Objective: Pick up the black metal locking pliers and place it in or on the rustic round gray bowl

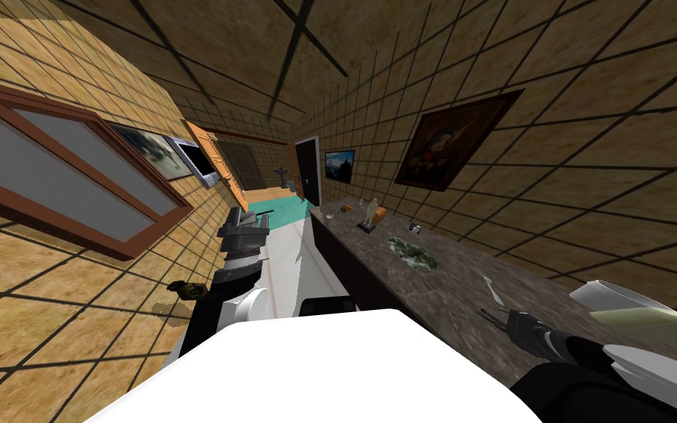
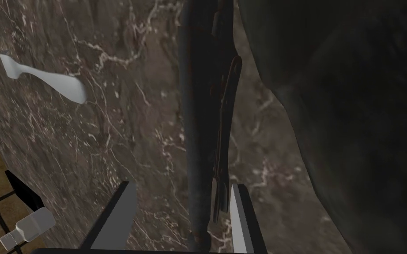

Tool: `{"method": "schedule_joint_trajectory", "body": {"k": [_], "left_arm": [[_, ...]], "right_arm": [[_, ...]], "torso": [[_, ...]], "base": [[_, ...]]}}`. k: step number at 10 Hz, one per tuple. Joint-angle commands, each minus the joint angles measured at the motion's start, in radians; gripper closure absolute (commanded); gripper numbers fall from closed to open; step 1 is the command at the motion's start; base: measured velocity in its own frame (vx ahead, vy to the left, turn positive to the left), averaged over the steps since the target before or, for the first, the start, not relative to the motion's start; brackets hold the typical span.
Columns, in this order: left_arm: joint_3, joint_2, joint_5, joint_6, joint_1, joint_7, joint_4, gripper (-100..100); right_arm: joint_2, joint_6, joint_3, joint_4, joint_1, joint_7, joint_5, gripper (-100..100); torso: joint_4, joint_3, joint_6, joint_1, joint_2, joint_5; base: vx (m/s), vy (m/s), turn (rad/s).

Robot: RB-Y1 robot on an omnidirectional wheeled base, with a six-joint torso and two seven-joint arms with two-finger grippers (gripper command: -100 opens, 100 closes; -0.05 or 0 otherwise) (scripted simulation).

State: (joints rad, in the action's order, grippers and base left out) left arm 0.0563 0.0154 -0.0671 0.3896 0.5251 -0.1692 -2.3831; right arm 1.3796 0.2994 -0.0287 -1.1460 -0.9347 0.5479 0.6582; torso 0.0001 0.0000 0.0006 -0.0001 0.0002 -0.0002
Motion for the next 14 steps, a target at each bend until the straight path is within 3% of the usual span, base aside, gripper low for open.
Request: {"method": "schedule_joint_trajectory", "body": {"k": [1, 4, 5, 6, 7, 8, 9, 12, 14], "left_arm": [[0.0, 0.0, 0.0, 0.0, 0.0, 0.0, 0.0, 0], [0.0, 0.0, 0.0, 0.0, 0.0, 0.0, 0.0, 0], [0.0, 0.0, 0.0, 0.0, 0.0, 0.0, 0.0, 0], [0.0, 0.0, 0.0, 0.0, 0.0, 0.0, 0.0, 0], [0.0, 0.0, 0.0, 0.0, 0.0, 0.0, 0.0, 0], [0.0, 0.0, 0.0, 0.0, 0.0, 0.0, 0.0, 0], [0.0, 0.0, 0.0, 0.0, 0.0, 0.0, 0.0, 0], [0.0, 0.0, 0.0, 0.0, 0.0, 0.0, 0.0, 0], [0.0, 0.0, 0.0, 0.0, 0.0, 0.0, 0.0, 0]], "right_arm": [[0.0, 0.0, 0.0, 0.0, 0.0, 0.0, 0.0, 100], [0.0, 0.0, 0.0, 0.0, 0.0, 0.0, 0.0, 100], [0.0, 0.0, 0.0, 0.0, 0.0, 0.0, 0.0, 0], [0.03, 0.03, -0.025, 0.005, -0.016, -0.004, -0.008, 100], [0.015, 0.018, -0.021, 0.005, -0.011, 0.002, -0.005, 100], [0.017, 0.023, -0.023, 0.007, -0.014, 0.003, -0.006, 0], [0.054, 0.045, -0.048, 0.022, -0.026, 0.008, -0.003, 100], [0.109, 0.078, -0.087, 0.044, -0.047, 0.018, 0.002, 100], [0.172, 0.113, -0.135, 0.07, -0.074, 0.034, 0.009, 100]], "torso": [[0.0, 0.0, 0.0, 0.0, 0.0, 0.0], [0.0, 0.0, 0.0, 0.0, 0.0, 0.0], [0.0, 0.0, 0.0, 0.0, 0.0, 0.0], [0.0, 0.0, 0.0, 0.0, 0.0, 0.0], [0.0, 0.001, 0.002, 0.004, 0.002, 0.001], [0.001, 0.001, 0.001, 0.003, 0.002, 0.001], [0.0, 0.001, 0.0, 0.002, 0.001, 0.0], [0.001, 0.003, 0.0, 0.008, 0.005, 0.003], [0.001, 0.003, 0.0, 0.011, 0.005, 0.004]], "base": [[0.0, 0.0, 0.0], [0.0, 0.0, 0.0], [0.0, 0.0, 0.0], [-0.018, 0.052, -0.157], [-0.012, 0.033, -0.057], [-0.003, 0.005, 0.002], [-0.04, 0.047, -0.024], [-0.074, 0.087, -0.031], [-0.064, 0.124, -0.029]]}}
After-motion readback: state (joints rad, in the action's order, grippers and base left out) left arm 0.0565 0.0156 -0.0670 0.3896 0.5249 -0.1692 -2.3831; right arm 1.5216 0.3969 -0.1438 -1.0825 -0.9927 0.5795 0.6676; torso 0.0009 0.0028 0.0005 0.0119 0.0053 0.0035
